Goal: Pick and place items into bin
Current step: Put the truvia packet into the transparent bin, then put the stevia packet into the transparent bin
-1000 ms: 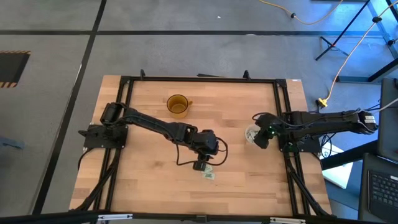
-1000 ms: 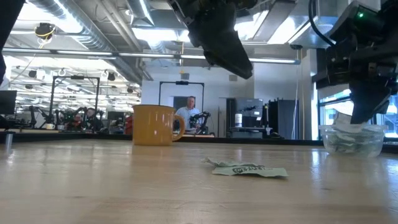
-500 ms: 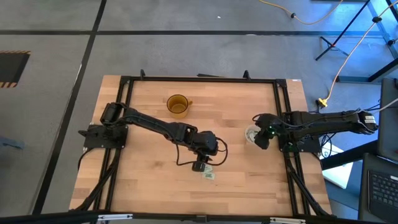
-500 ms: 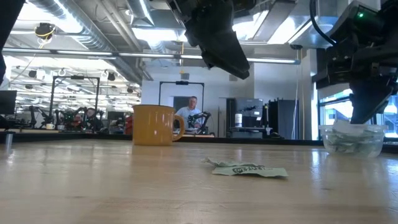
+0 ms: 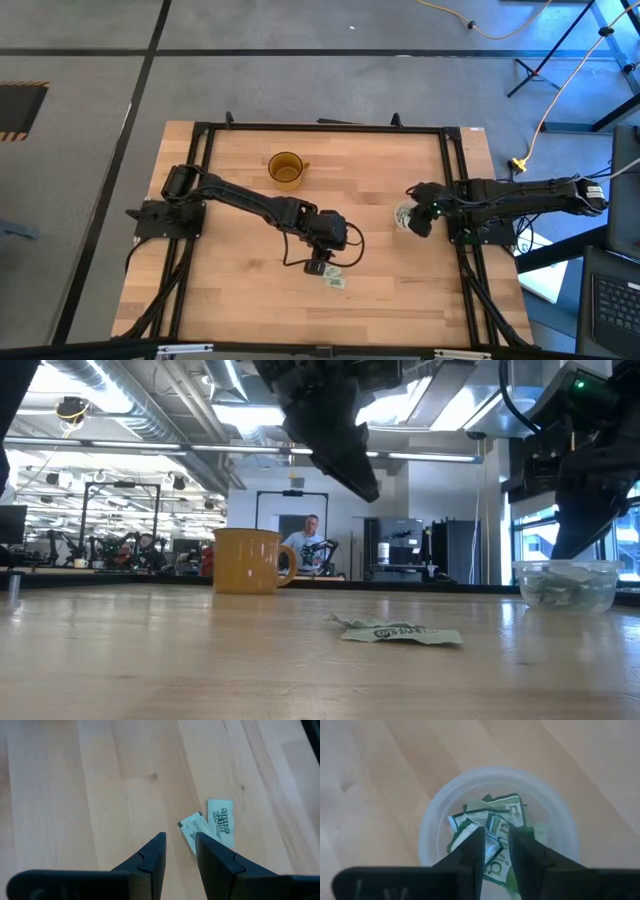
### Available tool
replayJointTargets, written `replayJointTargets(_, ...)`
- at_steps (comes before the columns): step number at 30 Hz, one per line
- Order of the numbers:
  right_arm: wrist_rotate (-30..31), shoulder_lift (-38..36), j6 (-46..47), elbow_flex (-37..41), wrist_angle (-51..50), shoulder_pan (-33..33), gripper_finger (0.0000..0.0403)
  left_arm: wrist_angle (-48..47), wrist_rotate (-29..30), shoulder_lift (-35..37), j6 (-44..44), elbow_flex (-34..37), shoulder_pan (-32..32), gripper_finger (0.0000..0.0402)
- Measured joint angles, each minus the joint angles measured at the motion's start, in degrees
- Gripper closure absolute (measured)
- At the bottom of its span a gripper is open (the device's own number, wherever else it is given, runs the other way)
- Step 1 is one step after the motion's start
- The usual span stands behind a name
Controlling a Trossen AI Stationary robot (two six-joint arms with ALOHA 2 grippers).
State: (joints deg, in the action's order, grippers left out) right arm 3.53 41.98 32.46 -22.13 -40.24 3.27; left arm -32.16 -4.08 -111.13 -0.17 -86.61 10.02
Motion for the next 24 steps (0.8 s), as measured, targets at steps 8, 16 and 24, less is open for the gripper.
replayJointTargets(8, 2.5, 0.0, -1.7, 0.0, -0.1, 0.0, 0.0313, 0.4, -0.1, -0.5, -0.2, 0.0, 1.1, 0.0302)
replayJointTargets(16, 3.5, -0.1, -2.8, 0.0, 3.5, 0.0, 0.0313, 1.7, -3.3, -6.1, 1.0, 0.0, 2.9, 0.0302)
replayJointTargets(24, 3.5, -0.1, -3.0, 0.0, 3.8, 0.0, 0.0313, 0.8, -2.0, -9.7, 8.0, 0.0, 4.9, 0.0302)
